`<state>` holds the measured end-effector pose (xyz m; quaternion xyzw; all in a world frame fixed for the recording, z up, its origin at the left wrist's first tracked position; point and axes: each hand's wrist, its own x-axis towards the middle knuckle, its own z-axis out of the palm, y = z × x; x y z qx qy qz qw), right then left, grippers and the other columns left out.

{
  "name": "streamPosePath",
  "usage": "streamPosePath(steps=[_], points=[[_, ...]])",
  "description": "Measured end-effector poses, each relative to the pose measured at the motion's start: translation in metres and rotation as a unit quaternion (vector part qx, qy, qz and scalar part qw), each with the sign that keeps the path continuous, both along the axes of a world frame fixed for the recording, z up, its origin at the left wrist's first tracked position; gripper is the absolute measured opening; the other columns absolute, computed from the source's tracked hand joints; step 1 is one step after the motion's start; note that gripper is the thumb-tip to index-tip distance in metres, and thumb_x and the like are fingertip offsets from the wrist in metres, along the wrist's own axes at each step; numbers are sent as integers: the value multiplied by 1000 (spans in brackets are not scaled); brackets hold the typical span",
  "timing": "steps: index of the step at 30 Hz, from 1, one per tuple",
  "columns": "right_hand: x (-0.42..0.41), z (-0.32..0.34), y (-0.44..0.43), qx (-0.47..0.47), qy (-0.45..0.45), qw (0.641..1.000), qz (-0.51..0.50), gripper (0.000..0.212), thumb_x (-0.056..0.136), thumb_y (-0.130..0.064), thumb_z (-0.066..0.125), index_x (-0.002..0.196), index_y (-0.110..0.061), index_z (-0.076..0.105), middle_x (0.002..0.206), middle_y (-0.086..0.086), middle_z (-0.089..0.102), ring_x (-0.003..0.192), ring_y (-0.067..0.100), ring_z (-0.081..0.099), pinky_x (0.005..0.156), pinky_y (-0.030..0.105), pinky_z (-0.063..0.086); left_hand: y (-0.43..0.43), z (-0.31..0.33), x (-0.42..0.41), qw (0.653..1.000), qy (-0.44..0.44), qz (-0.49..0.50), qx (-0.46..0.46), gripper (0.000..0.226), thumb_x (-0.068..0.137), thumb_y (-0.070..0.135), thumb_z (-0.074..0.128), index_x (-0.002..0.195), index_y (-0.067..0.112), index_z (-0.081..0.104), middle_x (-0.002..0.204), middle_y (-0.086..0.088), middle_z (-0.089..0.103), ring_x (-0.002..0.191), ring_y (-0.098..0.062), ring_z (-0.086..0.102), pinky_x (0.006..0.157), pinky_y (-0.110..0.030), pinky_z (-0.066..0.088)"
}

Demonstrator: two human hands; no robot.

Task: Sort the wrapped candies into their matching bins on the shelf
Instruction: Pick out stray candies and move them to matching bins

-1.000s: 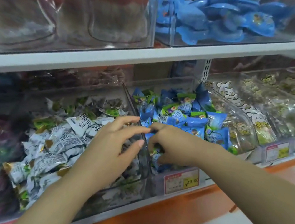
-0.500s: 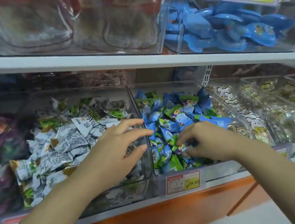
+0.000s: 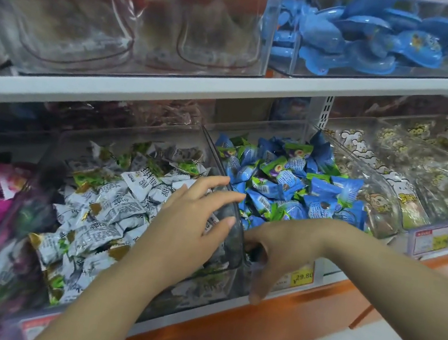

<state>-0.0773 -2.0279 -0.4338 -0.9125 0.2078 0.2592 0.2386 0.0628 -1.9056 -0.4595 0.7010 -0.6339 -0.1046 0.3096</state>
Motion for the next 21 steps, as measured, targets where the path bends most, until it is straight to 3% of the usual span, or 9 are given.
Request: streamPosePath(steps=[3,6,8,15,19,21], points=[[5,-2,-1,-21,24,999,15,65,68,-57,75,122,-31,48,76,-26,37,65,-5,37,60,14,29,0,0,0,1000,-2,-2,0,35,95,41,44,128,52,45,140,34,23,113,-1,47,104,-47,39],[3,-3,0,2,13,1000,3,37,69,-53,76,83,-37,45,72,-23,37,63,-4,37,59,15,30,1,0,0,1000,-3,-2,3,36,95,40,45,129,52,44,141,33,22,121,-4,44,105,-47,38],[2,-1,2,11,13,1000,5,41,70,-52,76,71,-39,37,71,-21,39,62,-3,39,59,16,31,1,1,-1,1000,-4,-2,3,36,95,39,46,130,51,44,142,32,23,128,-8,40,105,-48,38],[4,4,5,16,4,1000,10,35,72,-46,77,74,-34,44,76,-18,47,69,1,46,62,18,38,2,3,-4,1000,-6,0,1,37,96,36,47,131,48,44,143,29,24,125,-2,40,107,-46,36],[2,2,4,34,-15,999,-15,37,71,-44,79,91,-23,56,84,-11,53,75,8,49,68,23,41,4,6,-6,1000,-18,-2,10,37,96,37,46,132,48,42,144,29,21,125,1,37,110,-44,32],[-1,3,3,58,-38,997,-24,33,70,-43,79,87,-28,55,80,-14,53,72,5,50,66,21,41,4,8,-6,1000,-20,-1,12,37,96,37,46,131,48,43,145,28,21,124,1,36,111,-43,31]])
